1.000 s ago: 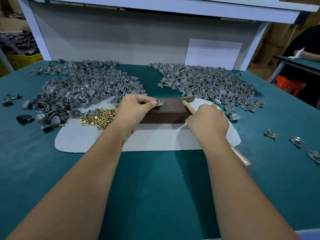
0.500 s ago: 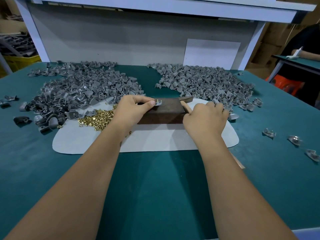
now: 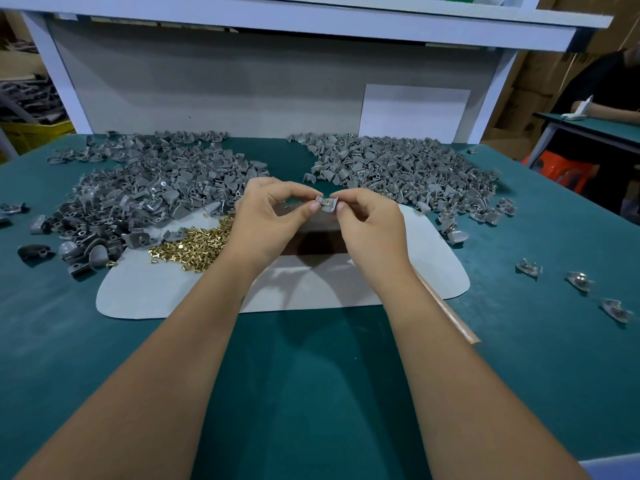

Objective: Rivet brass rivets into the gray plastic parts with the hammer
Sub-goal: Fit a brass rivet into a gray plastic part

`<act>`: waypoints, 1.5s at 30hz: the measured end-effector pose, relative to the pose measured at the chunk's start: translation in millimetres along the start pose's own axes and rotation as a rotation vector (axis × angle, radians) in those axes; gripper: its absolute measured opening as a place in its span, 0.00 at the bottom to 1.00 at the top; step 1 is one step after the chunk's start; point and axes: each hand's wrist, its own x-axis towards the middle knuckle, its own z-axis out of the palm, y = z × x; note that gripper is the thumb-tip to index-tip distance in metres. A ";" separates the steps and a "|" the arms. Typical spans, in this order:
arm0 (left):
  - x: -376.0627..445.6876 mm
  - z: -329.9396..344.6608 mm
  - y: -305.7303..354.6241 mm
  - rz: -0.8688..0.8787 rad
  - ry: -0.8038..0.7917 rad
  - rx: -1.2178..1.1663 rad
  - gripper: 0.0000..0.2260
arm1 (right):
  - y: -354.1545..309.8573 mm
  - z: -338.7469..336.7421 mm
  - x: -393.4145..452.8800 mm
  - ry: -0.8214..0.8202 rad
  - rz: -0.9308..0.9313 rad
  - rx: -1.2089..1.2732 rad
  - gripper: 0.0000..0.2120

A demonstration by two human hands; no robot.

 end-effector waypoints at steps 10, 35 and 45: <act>-3.5 -0.1 11.0 0.196 0.166 0.117 0.08 | -7.6 -3.8 -0.6 -0.044 0.067 0.348 0.10; -1.2 -1.0 17.9 0.302 0.152 0.155 0.13 | -3.4 -7.8 0.3 -0.355 0.184 0.765 0.10; -2.2 -6.1 30.1 0.627 0.315 0.380 0.05 | -3.0 -11.2 1.9 -0.387 0.084 0.958 0.16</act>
